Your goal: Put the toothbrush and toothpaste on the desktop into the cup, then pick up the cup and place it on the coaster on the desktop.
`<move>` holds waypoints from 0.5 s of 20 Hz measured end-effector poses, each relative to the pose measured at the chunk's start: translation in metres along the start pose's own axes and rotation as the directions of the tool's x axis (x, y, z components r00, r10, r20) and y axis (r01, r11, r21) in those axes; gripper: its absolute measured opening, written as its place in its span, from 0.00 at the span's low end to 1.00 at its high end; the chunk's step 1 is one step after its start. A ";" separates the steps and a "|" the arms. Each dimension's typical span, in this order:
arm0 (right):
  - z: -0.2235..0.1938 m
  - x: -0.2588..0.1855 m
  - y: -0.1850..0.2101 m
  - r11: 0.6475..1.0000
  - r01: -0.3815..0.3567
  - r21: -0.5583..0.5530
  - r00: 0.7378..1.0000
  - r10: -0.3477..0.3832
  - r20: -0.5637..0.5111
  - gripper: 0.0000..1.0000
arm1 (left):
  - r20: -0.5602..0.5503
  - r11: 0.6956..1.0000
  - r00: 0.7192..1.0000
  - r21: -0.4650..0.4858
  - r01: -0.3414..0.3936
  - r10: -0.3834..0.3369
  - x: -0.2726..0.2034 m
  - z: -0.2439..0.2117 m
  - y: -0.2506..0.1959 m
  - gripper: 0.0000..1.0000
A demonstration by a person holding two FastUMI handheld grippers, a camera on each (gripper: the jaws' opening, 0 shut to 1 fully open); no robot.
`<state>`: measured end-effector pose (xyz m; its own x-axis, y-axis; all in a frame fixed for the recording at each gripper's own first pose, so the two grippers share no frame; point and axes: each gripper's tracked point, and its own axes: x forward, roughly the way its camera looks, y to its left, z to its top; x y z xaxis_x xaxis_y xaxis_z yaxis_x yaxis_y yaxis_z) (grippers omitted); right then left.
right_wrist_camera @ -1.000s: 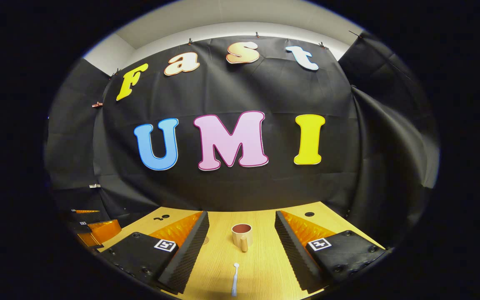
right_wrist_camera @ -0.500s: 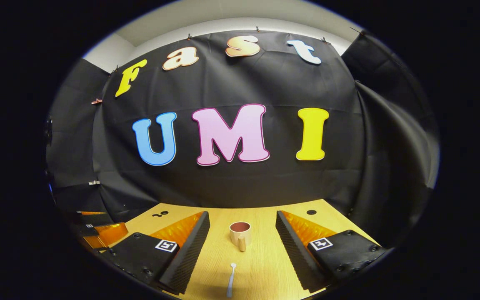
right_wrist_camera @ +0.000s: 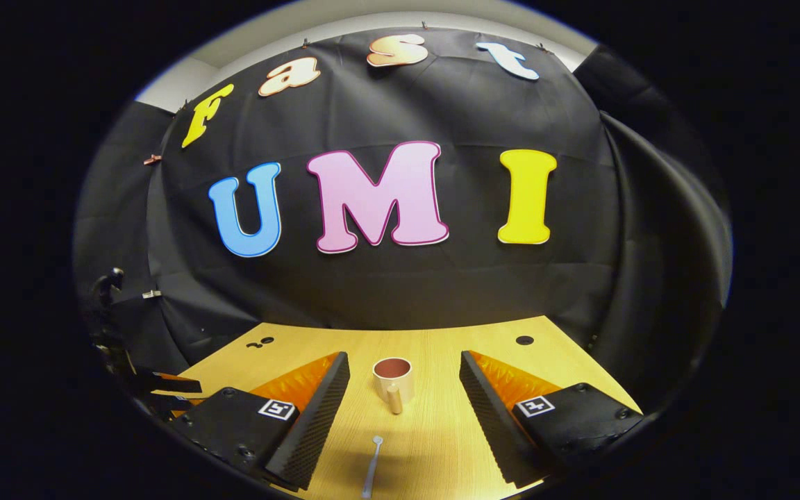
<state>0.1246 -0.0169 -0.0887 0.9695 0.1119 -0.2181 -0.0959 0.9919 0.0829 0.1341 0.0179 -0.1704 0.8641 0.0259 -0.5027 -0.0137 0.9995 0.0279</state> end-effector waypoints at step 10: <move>-0.067 0.041 -0.020 0.999 -0.030 0.044 0.980 0.038 -0.194 0.98 | -0.331 0.999 0.943 0.012 -0.031 0.034 0.073 -0.085 0.004 0.96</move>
<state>0.1509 -0.0283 -0.1644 0.9030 0.1587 -0.3992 -0.1148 0.9846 0.1316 0.1546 0.0255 -0.2805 0.6478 0.0637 -0.7592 -0.0345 0.9979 0.0543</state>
